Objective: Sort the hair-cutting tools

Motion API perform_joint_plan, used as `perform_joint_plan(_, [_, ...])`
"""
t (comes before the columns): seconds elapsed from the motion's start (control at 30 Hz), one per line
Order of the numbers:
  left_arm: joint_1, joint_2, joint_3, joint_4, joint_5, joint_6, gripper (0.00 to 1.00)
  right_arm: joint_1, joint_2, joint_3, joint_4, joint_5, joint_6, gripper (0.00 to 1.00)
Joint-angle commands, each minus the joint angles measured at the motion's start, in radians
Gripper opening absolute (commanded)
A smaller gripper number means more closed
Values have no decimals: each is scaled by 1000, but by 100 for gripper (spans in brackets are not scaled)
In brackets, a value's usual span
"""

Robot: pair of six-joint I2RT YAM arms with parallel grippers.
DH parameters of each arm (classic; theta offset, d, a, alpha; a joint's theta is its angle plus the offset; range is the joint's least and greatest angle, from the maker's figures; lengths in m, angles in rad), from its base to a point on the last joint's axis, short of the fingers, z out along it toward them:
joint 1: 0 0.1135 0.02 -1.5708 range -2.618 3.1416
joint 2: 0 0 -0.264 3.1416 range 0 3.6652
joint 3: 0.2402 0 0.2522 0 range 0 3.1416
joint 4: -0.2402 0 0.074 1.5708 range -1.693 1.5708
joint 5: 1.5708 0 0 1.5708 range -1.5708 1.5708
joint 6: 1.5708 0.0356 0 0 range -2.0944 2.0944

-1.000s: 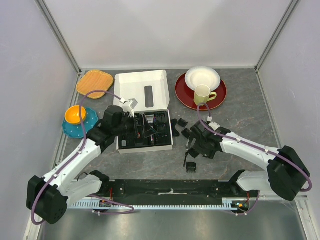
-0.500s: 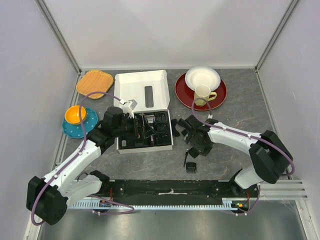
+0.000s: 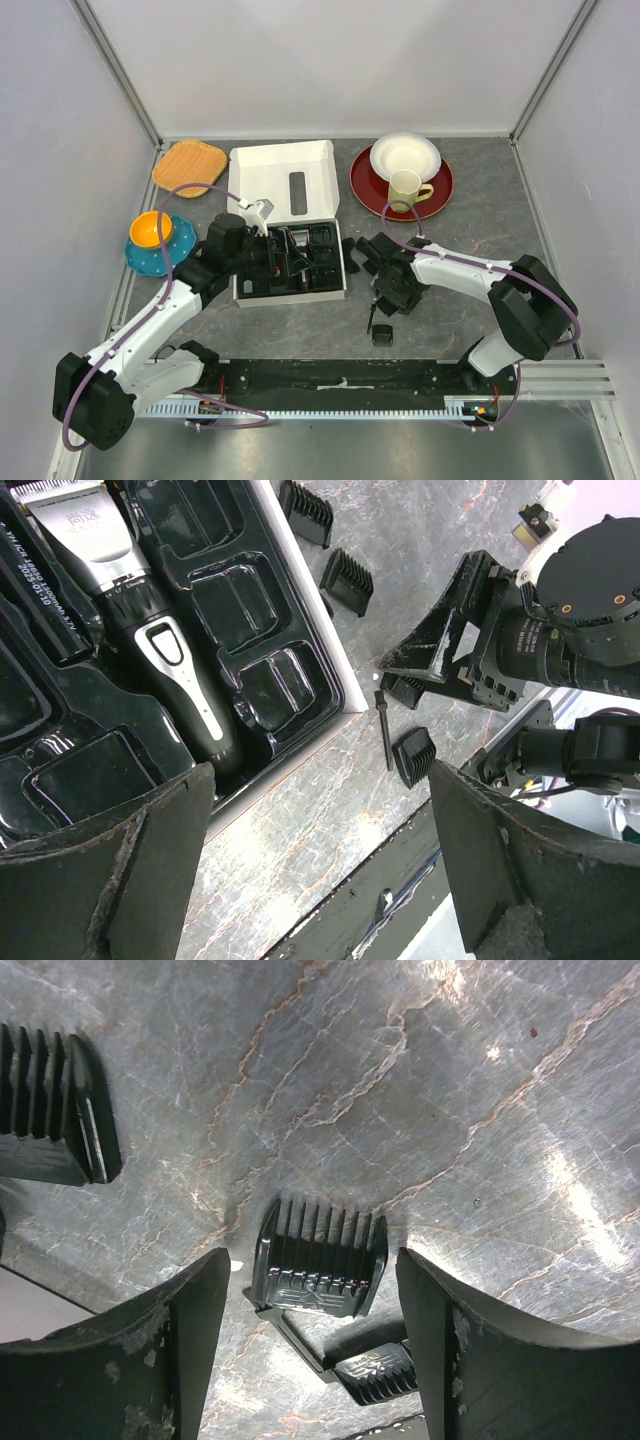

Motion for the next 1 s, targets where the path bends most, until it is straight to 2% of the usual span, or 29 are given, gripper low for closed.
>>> perform_joint_plan(0.0, [0,-15,-2,24,-27,-13,94,-3,22,-10,-1,-28,7,75])
perform_joint_plan(0.13, [0,-12,-5,23,-27,-19,94,-3,27,-27,22,-38,10,70])
perform_joint_plan(0.17, [0,-12,-5,23,-25,-19,94,-3,27,-30,28,-43,12,64])
perform_joint_plan(0.37, [0,-9,-13,27,-33,-35,93,-3,8,-32,51,-43,6,46])
perform_joint_plan(0.43, [0,0,-16,27,-37,-36,93,-3,-21,-29,53,-35,10,43])
perform_joint_plan(0.47, [0,3,-16,27,-40,-38,93,-3,-31,-24,53,-31,13,38])
perform_joint_plan(0.67, [-1,28,-18,83,-7,-76,92,-3,-133,-3,53,1,29,22])
perform_joint_plan(0.8, [-13,46,-33,168,29,-120,92,-3,-217,30,88,8,4,17])
perform_joint_plan(0.97, [-88,97,-64,383,10,-180,90,-3,-295,88,152,14,3,17])
